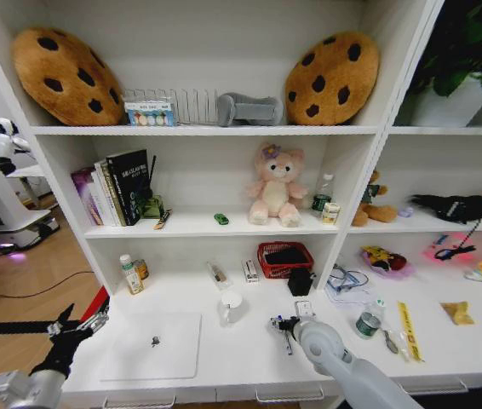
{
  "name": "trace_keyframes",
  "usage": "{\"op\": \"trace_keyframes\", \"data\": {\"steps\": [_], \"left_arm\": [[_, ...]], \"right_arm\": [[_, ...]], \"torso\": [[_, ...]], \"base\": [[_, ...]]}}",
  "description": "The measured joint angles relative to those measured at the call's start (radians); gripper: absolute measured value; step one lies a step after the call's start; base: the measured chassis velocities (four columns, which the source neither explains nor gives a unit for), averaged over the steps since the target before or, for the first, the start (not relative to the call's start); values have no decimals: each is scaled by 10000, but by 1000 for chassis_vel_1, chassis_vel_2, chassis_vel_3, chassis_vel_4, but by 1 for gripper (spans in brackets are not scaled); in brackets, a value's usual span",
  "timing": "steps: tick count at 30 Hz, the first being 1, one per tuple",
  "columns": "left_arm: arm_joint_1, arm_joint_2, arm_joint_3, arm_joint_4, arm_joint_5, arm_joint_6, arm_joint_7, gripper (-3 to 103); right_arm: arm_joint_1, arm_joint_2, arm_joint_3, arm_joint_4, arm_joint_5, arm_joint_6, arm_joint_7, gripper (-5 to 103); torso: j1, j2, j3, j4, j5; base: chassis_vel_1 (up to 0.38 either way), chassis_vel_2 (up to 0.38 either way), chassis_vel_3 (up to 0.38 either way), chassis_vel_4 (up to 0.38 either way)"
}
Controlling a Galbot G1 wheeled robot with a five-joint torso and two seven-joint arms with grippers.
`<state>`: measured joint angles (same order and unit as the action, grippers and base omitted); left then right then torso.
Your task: Organize the objects on the table.
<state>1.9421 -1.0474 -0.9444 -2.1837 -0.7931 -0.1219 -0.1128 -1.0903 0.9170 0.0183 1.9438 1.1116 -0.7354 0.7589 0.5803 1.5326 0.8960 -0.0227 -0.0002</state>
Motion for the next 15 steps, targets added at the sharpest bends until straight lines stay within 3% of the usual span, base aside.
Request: {"op": "trace_keyframes", "data": {"steps": [1, 8, 13, 15], "left_arm": [[0, 0, 0, 0, 0, 0, 0, 100], [0, 0, 0, 0, 1, -1, 0, 100], [0, 0, 0, 0, 0, 0, 0, 100], [0, 0, 0, 0, 0, 0, 0, 100]], "right_arm": [[0, 0, 0, 0, 0, 0, 0, 64], [-195, 139, 33, 84, 2, 26, 177, 32], [-256, 135, 98, 115, 68, 26, 199, 20], [-282, 129, 136, 126, 100, 26, 199, 10]], "torso": [[0, 0, 0, 0, 0], [-1, 3, -2, 0, 0], [-1, 3, 0, 0, 2], [-1, 2, 0, 0, 3]], "base": [[0, 0, 0, 0], [0, 0, 0, 0], [0, 0, 0, 0], [0, 0, 0, 0]]}}
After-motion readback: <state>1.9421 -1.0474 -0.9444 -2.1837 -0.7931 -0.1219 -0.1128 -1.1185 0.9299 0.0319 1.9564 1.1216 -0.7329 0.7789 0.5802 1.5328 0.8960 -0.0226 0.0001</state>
